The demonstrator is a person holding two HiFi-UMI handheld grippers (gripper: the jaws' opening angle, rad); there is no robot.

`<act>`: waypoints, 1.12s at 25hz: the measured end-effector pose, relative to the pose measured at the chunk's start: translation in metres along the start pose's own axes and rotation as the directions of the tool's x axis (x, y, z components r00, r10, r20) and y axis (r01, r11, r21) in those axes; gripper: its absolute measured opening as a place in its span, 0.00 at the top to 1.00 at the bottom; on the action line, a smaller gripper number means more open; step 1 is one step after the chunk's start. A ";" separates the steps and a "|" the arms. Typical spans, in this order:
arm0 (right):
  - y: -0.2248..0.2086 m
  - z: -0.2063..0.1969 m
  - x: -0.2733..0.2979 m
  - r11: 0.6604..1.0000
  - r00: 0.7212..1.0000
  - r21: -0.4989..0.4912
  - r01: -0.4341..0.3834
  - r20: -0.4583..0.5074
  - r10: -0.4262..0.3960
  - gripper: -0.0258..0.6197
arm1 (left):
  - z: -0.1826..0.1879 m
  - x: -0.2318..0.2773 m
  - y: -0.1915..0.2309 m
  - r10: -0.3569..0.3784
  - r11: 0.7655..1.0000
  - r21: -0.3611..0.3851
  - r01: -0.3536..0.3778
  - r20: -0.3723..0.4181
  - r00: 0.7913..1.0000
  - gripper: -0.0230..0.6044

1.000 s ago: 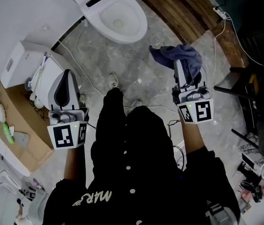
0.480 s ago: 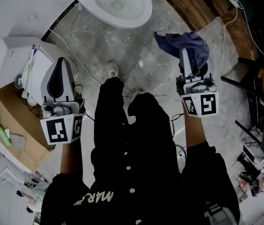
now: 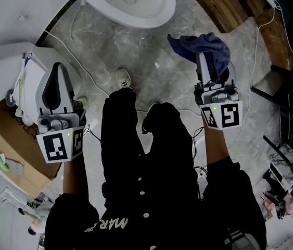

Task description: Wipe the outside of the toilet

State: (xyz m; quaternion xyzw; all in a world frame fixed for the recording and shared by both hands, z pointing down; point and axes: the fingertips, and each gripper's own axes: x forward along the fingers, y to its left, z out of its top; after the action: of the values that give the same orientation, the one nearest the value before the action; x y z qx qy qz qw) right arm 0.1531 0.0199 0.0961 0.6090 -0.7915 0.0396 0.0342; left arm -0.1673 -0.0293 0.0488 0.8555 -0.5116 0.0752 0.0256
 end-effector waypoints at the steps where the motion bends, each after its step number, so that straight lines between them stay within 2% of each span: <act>1: -0.002 -0.011 0.005 1.000 1.000 -0.001 -0.001 -0.002 0.001 0.79 | -0.011 0.005 0.003 0.006 1.000 -0.002 -0.006 -0.005 1.000 0.95; 13: -0.006 -0.114 0.036 1.000 1.000 -0.008 0.011 -0.022 -0.012 0.79 | -0.109 0.043 0.027 0.007 1.000 0.020 -0.007 0.004 1.000 0.95; 18: -0.004 -0.148 0.041 1.000 1.000 -0.023 0.009 -0.025 -0.010 0.79 | -0.143 0.052 0.035 0.019 1.000 0.020 -0.019 0.010 1.000 0.95; 25: -0.015 -0.194 0.051 1.000 1.000 -0.012 0.008 -0.011 -0.008 0.79 | -0.187 0.068 0.035 -0.001 1.000 0.007 0.001 0.013 1.000 0.95; 28: -0.015 -0.211 0.056 1.000 1.000 -0.014 -0.013 0.005 0.013 0.79 | -0.204 0.073 0.036 -0.005 1.000 0.026 0.005 0.023 1.000 0.95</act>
State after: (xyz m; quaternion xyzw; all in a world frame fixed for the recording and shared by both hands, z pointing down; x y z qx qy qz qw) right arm 0.1547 -0.0153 0.3122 0.6036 -0.7958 0.0329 0.0361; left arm -0.1860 -0.0853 0.2603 0.8578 -0.5087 0.0721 0.0088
